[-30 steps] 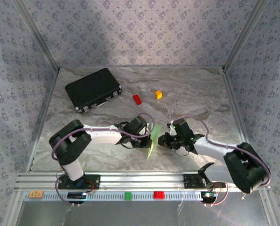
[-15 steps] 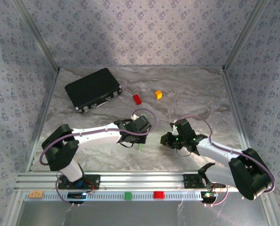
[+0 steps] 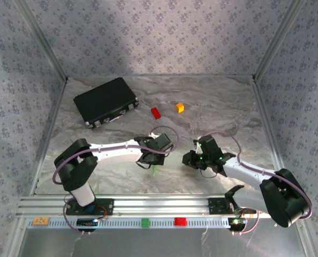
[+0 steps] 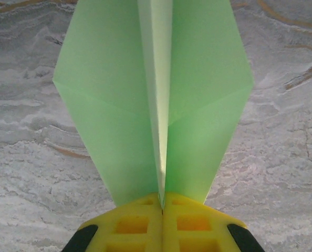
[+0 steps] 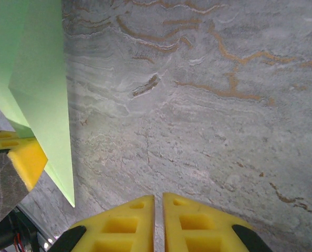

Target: Fold a paper plane with a square sheet of paper (pick it up from the middle)

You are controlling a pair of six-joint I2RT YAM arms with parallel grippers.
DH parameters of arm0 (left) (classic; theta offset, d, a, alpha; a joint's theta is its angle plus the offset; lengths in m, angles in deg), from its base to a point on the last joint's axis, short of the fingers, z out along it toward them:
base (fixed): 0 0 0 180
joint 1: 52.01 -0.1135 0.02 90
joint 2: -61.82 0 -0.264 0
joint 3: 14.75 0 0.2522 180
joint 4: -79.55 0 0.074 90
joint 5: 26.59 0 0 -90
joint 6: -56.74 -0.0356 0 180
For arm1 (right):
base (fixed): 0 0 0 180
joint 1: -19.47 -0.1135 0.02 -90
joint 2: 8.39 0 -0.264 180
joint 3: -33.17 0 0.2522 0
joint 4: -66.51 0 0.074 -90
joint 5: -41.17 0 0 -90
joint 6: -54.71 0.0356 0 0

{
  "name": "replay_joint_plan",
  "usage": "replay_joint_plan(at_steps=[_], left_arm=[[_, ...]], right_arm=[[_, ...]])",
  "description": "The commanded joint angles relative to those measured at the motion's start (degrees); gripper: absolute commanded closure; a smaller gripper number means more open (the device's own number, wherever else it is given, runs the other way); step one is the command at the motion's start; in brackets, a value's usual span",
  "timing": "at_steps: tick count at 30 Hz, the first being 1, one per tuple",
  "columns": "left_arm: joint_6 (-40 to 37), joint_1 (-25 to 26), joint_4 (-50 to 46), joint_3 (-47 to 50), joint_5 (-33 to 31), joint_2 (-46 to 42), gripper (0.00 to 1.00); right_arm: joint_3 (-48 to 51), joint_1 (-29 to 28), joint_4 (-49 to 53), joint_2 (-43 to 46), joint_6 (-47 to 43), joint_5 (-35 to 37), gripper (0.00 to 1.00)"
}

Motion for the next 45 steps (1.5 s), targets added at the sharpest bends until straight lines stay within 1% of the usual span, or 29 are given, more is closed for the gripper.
replay_joint_plan(at_steps=[1, 17, 45], left_arm=[[0.18, 0.31, -1.14, -0.93, 0.17, 0.72, 0.94], [-0.75, 0.33, -0.39, -1.19, 1.23, 1.69, 0.86], [-1.66, 0.35, -0.05, -1.18, 1.08, 3.05, 0.81]], right_arm=[[-1.38, -0.18, 0.76, -0.47, 0.5, 0.95, 0.87], [-1.39, -0.53, 0.14, -1.21, 0.47, 0.51, 0.87], [-1.38, -0.8, -0.41, -2.06, 0.57, 0.64, 0.86]])
